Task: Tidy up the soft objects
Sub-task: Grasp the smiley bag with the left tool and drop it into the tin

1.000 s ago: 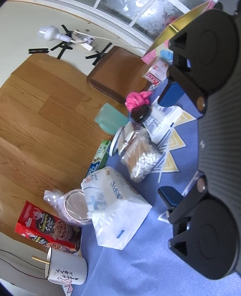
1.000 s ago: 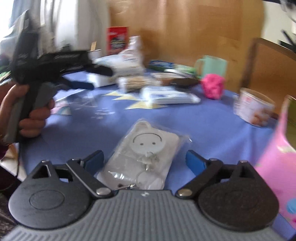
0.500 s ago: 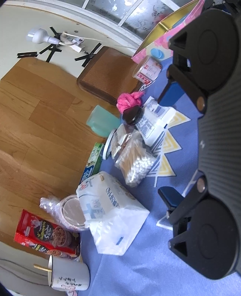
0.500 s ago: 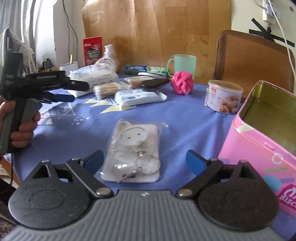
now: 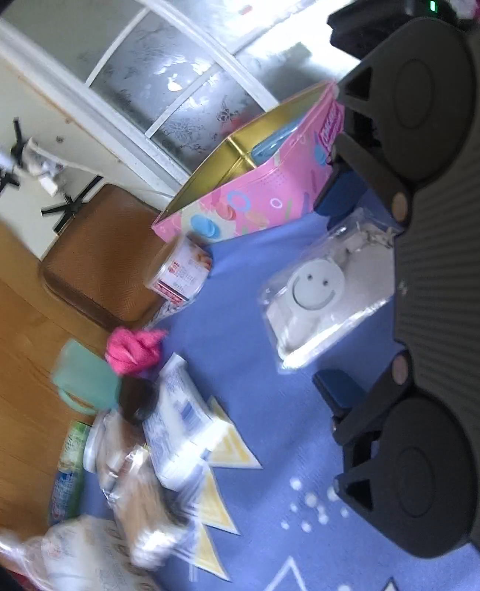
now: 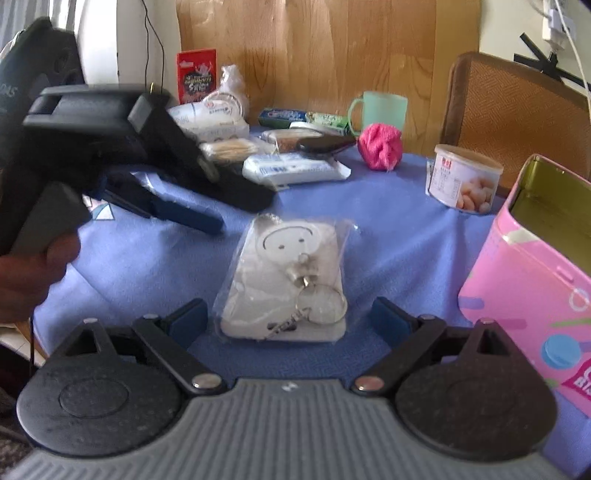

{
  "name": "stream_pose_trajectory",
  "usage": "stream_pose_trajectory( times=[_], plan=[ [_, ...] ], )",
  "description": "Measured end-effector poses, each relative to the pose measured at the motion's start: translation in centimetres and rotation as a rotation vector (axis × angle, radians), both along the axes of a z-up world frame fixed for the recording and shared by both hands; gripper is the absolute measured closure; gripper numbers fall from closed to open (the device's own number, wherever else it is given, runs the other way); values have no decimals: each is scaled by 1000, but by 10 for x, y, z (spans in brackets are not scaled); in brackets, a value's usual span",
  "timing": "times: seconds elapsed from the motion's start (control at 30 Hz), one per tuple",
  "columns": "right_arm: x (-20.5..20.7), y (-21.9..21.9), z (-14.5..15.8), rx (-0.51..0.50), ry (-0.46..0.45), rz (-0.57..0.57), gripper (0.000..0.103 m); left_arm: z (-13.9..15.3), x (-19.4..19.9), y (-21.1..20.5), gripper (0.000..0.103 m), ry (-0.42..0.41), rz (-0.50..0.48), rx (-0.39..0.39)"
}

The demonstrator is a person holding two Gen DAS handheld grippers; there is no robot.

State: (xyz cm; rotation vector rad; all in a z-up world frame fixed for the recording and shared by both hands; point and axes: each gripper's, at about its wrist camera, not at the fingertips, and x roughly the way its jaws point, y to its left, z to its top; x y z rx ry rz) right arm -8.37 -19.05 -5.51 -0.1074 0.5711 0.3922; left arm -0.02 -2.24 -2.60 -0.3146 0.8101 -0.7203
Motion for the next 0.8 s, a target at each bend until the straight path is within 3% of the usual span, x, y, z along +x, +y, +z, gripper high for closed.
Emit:
stream_pose_trajectory(
  times=[0.03,0.07,0.17,0.3,0.57,0.8],
  plan=[
    [-2,3,0,3,-11,6,20,0,-3,-9,11,-20,-18,23],
    [-4,5,2,3,-22,9,25,0,-5,-14,11,-27,-21,36],
    [-6,7,1,2,-41,-20,28,3,-6,-22,12,-33,9,61],
    [-7,-5,10,20,-98,-79,28,25,0,-24,16,-47,-5,-18],
    [-12,-53,61,39,-324,-276,28,97,7,-96,17,-264,-120,-25],
    [-8,-113,59,29,-314,-463,28,93,16,-181,17,-263,-252,-26]
  ],
)
